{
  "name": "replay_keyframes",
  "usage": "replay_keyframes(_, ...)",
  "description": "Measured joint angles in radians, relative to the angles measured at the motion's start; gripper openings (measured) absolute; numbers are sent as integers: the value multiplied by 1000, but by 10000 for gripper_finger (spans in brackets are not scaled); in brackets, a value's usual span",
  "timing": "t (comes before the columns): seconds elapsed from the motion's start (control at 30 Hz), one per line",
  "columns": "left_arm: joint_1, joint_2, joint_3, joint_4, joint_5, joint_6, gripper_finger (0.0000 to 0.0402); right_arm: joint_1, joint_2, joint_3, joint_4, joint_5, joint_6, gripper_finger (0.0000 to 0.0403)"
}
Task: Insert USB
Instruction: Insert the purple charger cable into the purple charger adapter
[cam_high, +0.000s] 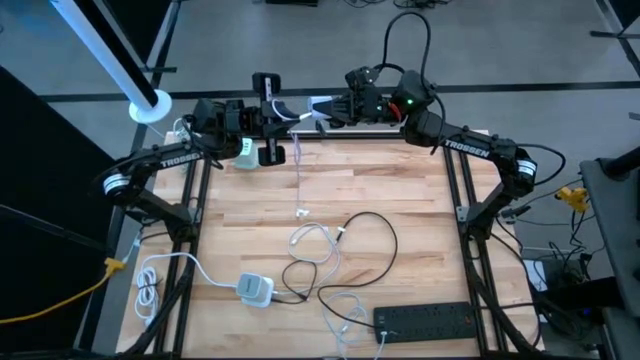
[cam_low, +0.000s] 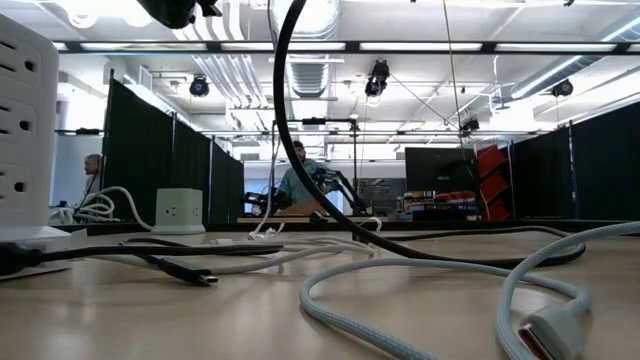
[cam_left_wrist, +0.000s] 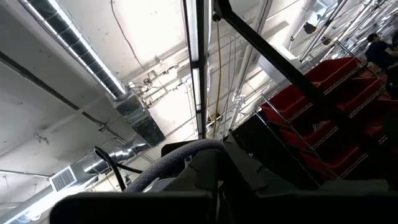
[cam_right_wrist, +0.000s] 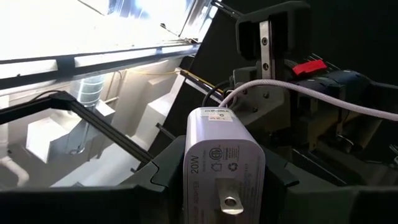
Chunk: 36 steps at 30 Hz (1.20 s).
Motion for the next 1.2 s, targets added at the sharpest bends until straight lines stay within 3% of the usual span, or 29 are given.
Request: replay_keyframes(1.2,9,5,0,-16,27,13,0,18,-3,0,-7,-75,25,114)
